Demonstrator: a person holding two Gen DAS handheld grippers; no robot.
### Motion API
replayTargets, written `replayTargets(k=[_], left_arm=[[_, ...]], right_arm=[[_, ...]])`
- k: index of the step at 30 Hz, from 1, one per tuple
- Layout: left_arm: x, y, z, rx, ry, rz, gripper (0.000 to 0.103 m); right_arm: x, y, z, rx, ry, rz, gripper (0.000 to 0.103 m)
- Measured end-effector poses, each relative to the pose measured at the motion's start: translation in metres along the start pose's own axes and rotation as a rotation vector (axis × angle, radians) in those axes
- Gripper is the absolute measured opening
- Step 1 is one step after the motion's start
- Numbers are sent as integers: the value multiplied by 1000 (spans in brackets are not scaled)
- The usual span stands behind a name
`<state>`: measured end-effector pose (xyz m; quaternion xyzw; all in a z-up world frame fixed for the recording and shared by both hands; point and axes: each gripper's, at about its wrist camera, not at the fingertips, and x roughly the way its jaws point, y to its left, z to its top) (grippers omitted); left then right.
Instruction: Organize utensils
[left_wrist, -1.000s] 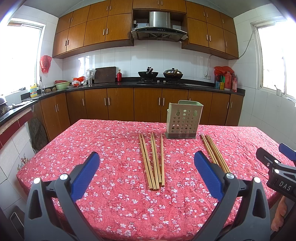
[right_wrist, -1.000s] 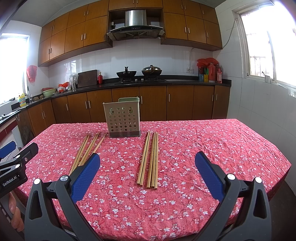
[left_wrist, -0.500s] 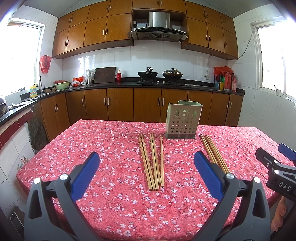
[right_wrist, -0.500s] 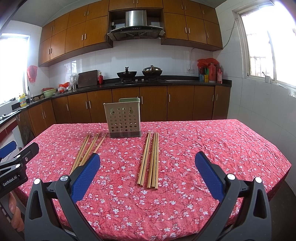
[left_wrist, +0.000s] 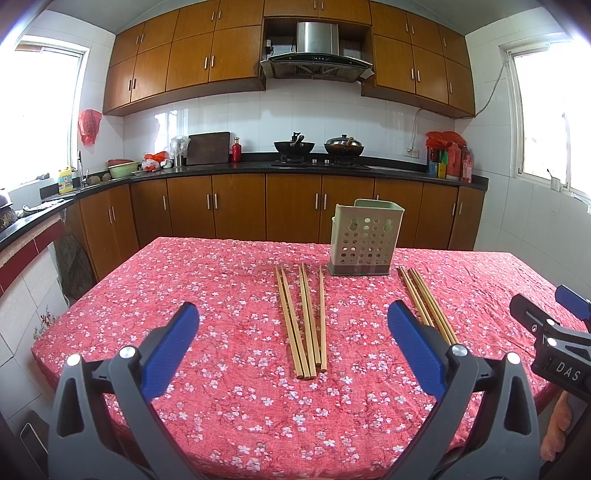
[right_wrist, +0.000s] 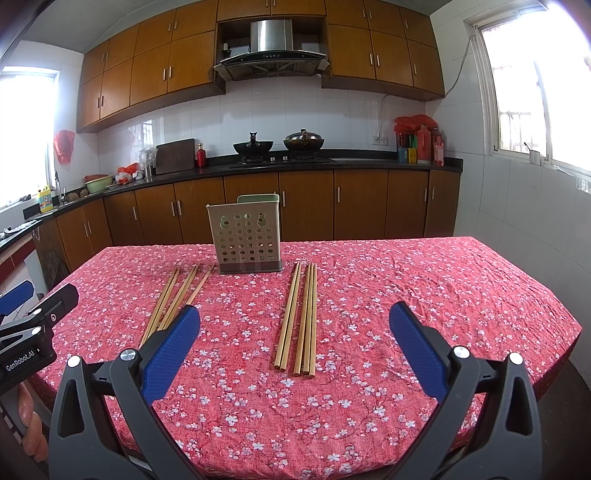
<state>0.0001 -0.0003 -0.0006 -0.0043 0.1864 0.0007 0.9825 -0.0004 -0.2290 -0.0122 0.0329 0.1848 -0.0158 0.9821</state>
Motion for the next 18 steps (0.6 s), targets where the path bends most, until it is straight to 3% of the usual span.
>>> replayTargets(k=[18], left_arm=[[2,-1,-2,0,0,0,99]], right_arm=[[0,1,0,1,0,0,101]])
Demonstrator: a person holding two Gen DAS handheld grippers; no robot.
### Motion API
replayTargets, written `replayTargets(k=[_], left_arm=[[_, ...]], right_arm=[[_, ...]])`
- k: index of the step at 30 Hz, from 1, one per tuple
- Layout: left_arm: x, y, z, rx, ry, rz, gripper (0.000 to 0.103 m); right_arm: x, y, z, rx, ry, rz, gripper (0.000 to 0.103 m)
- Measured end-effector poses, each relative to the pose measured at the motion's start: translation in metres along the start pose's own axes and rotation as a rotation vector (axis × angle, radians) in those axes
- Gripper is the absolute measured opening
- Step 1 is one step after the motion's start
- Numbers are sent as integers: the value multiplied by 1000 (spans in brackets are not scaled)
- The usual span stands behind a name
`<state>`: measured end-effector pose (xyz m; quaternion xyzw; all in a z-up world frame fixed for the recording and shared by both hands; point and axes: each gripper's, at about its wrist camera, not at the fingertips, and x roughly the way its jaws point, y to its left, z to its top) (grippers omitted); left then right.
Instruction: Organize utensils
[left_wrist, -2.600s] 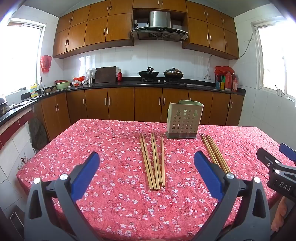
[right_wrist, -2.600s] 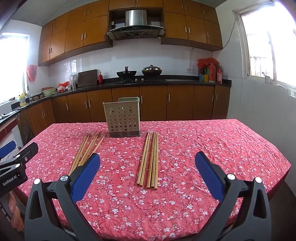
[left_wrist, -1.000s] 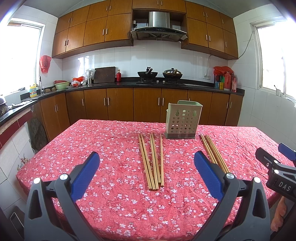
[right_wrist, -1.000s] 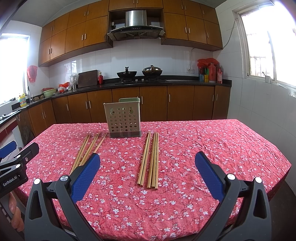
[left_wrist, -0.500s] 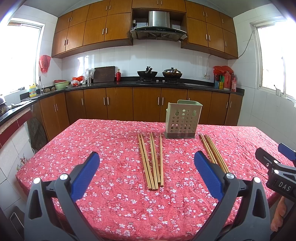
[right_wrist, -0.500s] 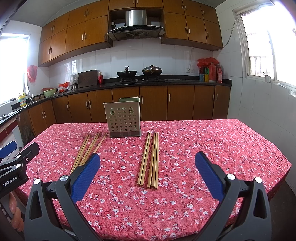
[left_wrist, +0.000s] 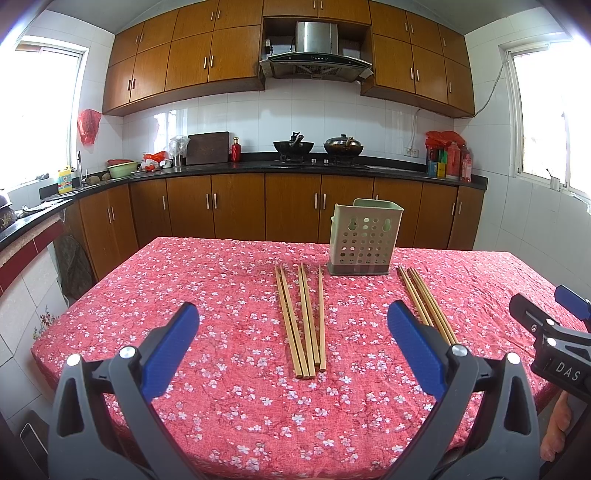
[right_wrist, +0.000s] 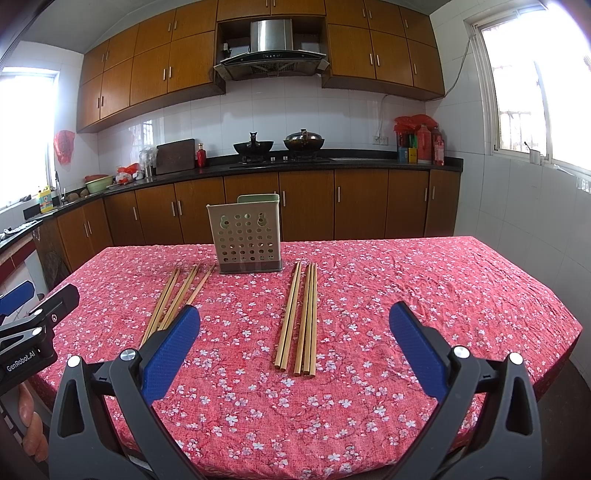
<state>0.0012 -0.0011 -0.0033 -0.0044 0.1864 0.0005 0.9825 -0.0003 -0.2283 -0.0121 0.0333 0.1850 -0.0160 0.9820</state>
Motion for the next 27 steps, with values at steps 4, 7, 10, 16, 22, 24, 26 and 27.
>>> replayTargets(k=[4,7,10,16,22,24,26,27], left_arm=[[0,0,-1,0,1,0,99],[1,0,-1,0,0,-1,99],[1,-1,-1,0,0,-1,99],[2,-1,-2,-1,3,2,99],[20,4,-4,-17,49,11,99],[28,5,-6,-21,68,16,99],[44,9,-4,-33,112,27,99],[50,13,-2,-38,133,36,99]], right_arm=[[0,0,0,0,0,0,101],[0,0,0,0,0,0,101],[-1,-1,0,0,0,0,101],[-2,-1,1,1,2,-2,101],[12,-7,0,32,40,5,101],[24,-14,0,56,75,-3,101],[38,-23,2,76,112,-17,101],[48,-26,3,85,139,-27,100]])
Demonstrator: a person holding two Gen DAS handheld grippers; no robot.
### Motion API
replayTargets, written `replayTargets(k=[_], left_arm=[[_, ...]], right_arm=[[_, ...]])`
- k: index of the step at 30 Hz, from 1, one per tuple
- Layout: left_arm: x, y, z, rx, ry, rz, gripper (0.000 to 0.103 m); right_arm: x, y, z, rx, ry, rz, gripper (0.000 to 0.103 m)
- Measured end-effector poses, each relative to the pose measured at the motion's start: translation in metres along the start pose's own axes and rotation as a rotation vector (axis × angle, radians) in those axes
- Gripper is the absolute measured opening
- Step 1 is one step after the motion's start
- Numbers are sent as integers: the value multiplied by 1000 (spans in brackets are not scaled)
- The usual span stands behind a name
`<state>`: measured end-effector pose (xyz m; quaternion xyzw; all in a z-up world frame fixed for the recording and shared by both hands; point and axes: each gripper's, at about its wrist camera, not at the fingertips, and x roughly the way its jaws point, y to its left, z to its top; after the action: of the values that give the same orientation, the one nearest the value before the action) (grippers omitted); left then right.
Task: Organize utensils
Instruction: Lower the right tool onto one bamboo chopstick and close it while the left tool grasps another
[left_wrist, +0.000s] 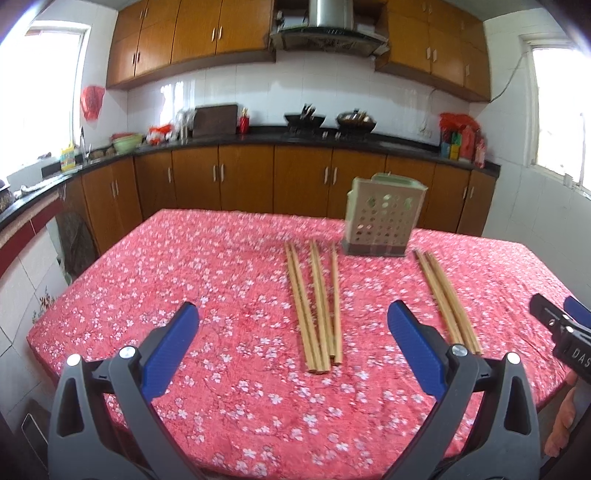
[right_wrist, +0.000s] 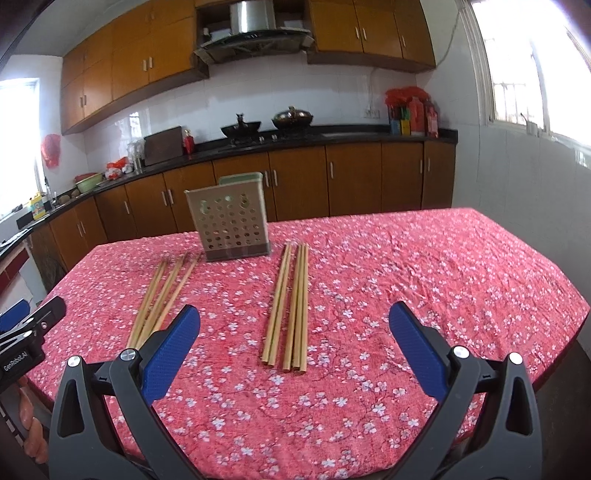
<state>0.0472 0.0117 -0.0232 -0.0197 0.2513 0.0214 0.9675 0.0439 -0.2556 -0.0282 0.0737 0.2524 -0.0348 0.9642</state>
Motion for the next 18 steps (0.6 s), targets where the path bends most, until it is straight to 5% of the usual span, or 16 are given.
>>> replayTargets(k=[5,9,18], left_arm=[[46,14,15,-34,165,66,99],[70,23,15,-59,266,44,99],[107,45,10,-124,379,35,94]], right_arm=[[59,-13,11,61,183,-9,80],[107,-20,10,146,321,49,55],[153,-17,4,107,434,59,21]])
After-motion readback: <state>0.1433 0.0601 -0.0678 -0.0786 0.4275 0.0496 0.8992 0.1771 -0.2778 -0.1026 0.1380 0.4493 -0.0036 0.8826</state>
